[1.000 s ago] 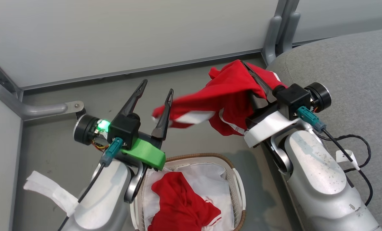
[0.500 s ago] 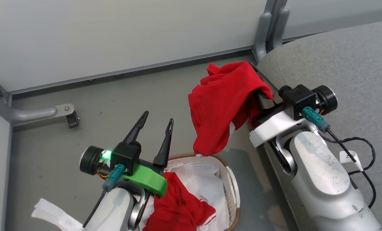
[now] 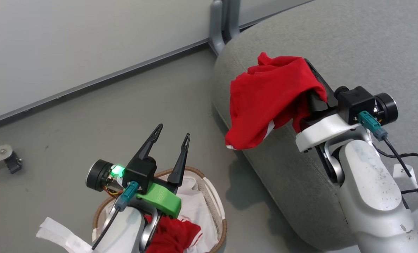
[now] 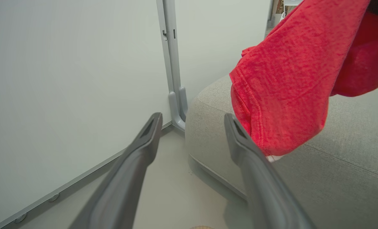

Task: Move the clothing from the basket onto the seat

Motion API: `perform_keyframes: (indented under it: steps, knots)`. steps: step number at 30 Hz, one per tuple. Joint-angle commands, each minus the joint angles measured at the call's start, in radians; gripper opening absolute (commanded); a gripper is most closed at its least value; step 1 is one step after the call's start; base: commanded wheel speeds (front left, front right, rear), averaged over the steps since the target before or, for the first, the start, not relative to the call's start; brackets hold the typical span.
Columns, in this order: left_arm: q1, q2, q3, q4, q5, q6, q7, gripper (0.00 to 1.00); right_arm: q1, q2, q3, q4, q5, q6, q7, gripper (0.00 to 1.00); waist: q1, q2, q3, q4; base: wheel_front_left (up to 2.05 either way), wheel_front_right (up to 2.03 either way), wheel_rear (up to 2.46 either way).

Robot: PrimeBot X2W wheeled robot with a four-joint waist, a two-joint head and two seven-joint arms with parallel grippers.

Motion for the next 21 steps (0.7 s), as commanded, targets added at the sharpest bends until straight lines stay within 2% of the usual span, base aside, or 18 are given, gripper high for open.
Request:
perform_keyframes:
  steps: [1,5,11,16,21]
  knots:
    - [-0.018,0.013,-0.001,0.008,0.014,-0.007,-0.001,1.0,0.016,-0.001,-0.015,-0.005,-0.009,-0.001,-0.002,0.0,0.0,0.0,0.076,-0.169,0.0,0.0,0.0]
    - [-0.029,0.022,-0.014,0.024,0.026,-0.015,0.0,1.0,0.027,0.0,-0.059,-0.008,-0.026,-0.001,-0.002,0.0,0.0,0.0,0.105,-0.242,0.0,0.0,0.0]
    - [-0.065,0.024,-0.054,0.047,0.04,-0.029,-0.001,1.0,0.041,0.001,-0.147,-0.034,-0.056,-0.001,-0.002,0.0,0.0,0.0,0.148,-0.255,0.0,0.0,0.0]
    - [-0.084,0.035,-0.065,0.034,0.05,-0.032,-0.001,1.0,0.017,0.001,-0.151,-0.036,-0.044,-0.001,-0.002,0.0,0.0,0.0,0.183,-0.253,0.0,0.0,0.0]
    - [-0.117,0.033,-0.077,0.005,0.068,-0.031,0.0,1.0,-0.061,-0.001,-0.199,-0.036,-0.067,-0.001,-0.002,0.0,0.0,0.0,0.254,-0.176,0.0,0.0,0.0]
